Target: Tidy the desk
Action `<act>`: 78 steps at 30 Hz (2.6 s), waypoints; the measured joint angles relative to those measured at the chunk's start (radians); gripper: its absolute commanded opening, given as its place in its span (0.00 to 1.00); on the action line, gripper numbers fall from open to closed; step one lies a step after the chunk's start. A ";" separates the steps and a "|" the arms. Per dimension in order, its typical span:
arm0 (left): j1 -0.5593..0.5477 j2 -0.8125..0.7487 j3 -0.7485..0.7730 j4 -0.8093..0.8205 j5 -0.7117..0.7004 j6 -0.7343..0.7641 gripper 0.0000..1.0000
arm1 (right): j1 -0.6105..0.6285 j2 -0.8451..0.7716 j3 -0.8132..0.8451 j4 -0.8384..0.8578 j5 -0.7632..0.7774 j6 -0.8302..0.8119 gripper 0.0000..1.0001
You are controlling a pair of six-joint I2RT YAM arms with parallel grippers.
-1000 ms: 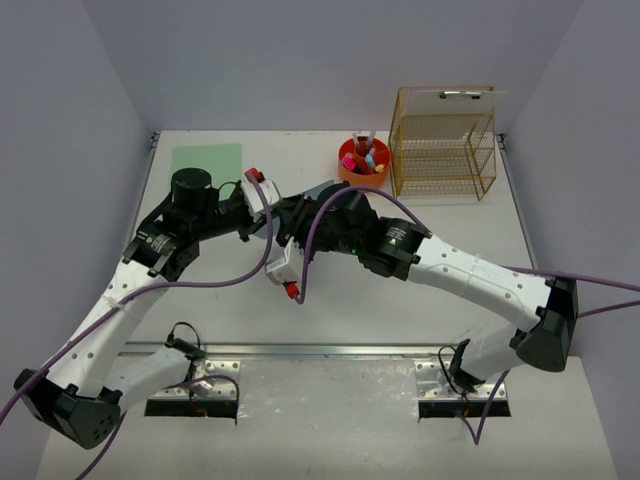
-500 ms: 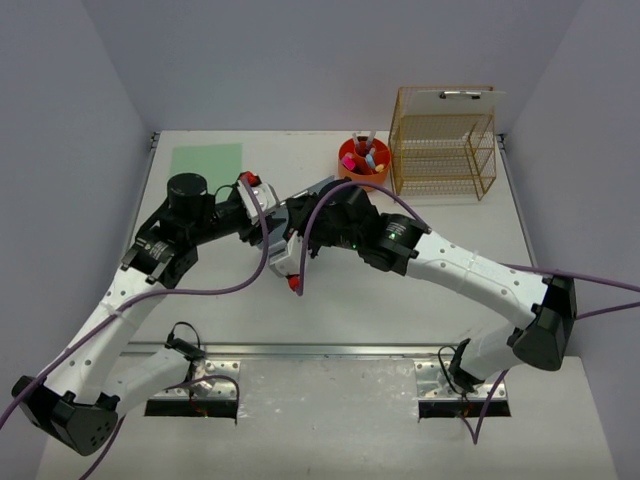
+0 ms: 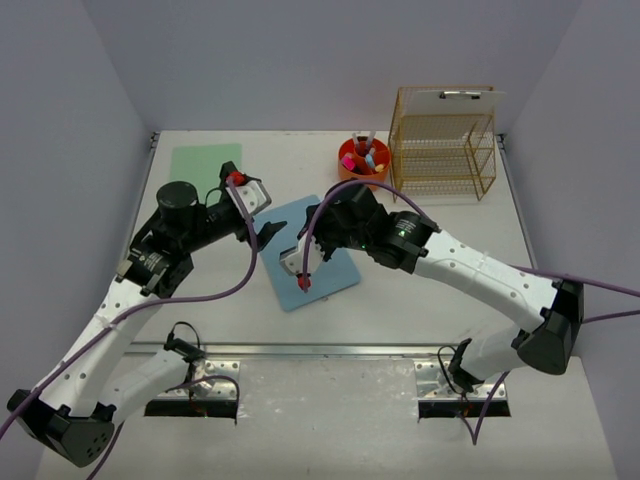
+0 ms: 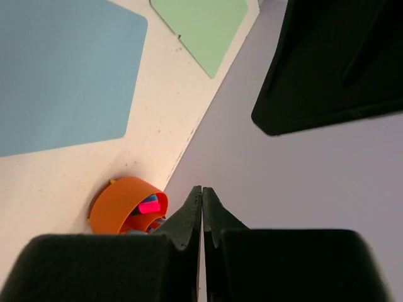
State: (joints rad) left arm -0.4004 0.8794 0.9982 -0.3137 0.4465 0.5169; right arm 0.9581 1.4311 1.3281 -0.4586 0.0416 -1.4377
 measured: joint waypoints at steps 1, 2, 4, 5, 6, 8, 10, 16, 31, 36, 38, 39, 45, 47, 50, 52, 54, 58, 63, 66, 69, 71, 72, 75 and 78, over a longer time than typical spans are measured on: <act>0.000 -0.003 -0.004 0.003 -0.013 -0.006 1.00 | 0.000 -0.006 0.000 -0.007 0.002 0.007 0.00; 0.000 -0.004 -0.006 0.008 -0.026 -0.018 1.00 | 0.000 -0.011 0.001 -0.017 0.004 0.017 0.00; 0.000 -0.005 -0.011 0.020 -0.058 -0.046 1.00 | 0.000 -0.015 0.004 -0.044 0.004 0.054 0.15; 0.000 -0.005 -0.015 0.024 -0.074 -0.061 1.00 | 0.000 -0.017 0.005 -0.061 0.002 0.080 0.27; 0.000 -0.005 -0.020 0.026 -0.088 -0.077 1.00 | 0.000 -0.019 0.004 -0.079 -0.002 0.112 0.36; 0.000 -0.009 -0.037 0.025 -0.103 -0.102 1.00 | -0.006 -0.045 -0.042 -0.088 -0.018 0.189 0.50; 0.000 -0.010 -0.060 0.016 -0.115 -0.119 1.00 | -0.013 -0.103 -0.135 -0.095 -0.040 0.245 0.51; 0.000 0.050 -0.089 -0.025 -0.188 -0.163 1.00 | -0.026 -0.346 -0.679 0.096 -0.102 0.276 0.47; 0.000 0.159 -0.221 -0.030 -0.194 -0.208 1.00 | -0.263 -0.026 -1.193 1.126 -0.176 0.173 0.41; 0.000 0.168 -0.221 -0.015 -0.196 -0.201 1.00 | -0.269 0.097 -1.217 1.351 -0.216 0.154 0.40; 0.000 0.171 -0.221 -0.011 -0.198 -0.198 1.00 | -0.269 0.118 -1.226 1.392 -0.240 0.149 0.40; 0.000 0.172 -0.221 -0.009 -0.199 -0.196 1.00 | -0.269 0.127 -1.231 1.409 -0.253 0.145 0.39; 0.000 0.189 -0.227 0.014 -0.203 -0.198 1.00 | -0.269 0.241 -1.230 1.546 -0.312 0.117 0.30; 0.000 0.189 -0.236 0.017 -0.209 -0.209 1.00 | -0.269 0.318 -1.212 1.622 -0.322 0.107 0.26; 0.000 0.189 -0.241 0.015 -0.229 -0.222 1.00 | -0.269 0.436 -1.174 1.735 -0.330 0.095 0.12; 0.000 0.189 -0.241 0.013 -0.241 -0.233 1.00 | -0.269 0.468 -1.166 1.767 -0.333 0.089 0.01; 0.005 0.184 -0.242 0.011 -0.245 -0.241 1.00 | -0.269 0.471 -1.166 1.777 -0.334 0.088 0.00; 0.025 0.131 -0.274 0.017 -0.218 -0.237 1.00 | -0.268 0.376 -1.183 1.747 -0.334 0.103 0.00; 0.029 -0.024 -0.383 0.016 -0.120 -0.091 0.98 | -0.268 0.089 -1.156 1.552 -0.320 0.167 0.00; 0.029 -0.137 -0.476 0.015 -0.063 0.032 0.97 | -0.268 -0.079 -1.061 1.310 -0.309 0.248 0.00; 0.029 -0.238 -0.562 0.020 -0.004 0.142 0.96 | -0.268 -0.171 -0.971 1.163 -0.307 0.318 0.00; 0.029 -0.270 -0.595 0.022 0.026 0.186 0.95 | -0.268 -0.205 -0.944 1.089 -0.308 0.352 0.00; 0.029 -0.266 -0.600 0.024 0.043 0.208 0.95 | -0.268 -0.216 -0.941 1.062 -0.309 0.363 0.00; 0.029 -0.238 -0.600 0.072 0.078 0.250 0.91 | -0.268 -0.227 -0.942 0.988 -0.315 0.376 0.00; 0.029 -0.177 -0.597 0.138 0.085 0.265 0.89 | -0.267 -0.230 -0.951 0.941 -0.326 0.377 0.00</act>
State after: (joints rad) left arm -0.3714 0.7022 0.4012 -0.1759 0.5311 0.7819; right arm 0.6907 1.2007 0.3770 0.4824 -0.2841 -1.0611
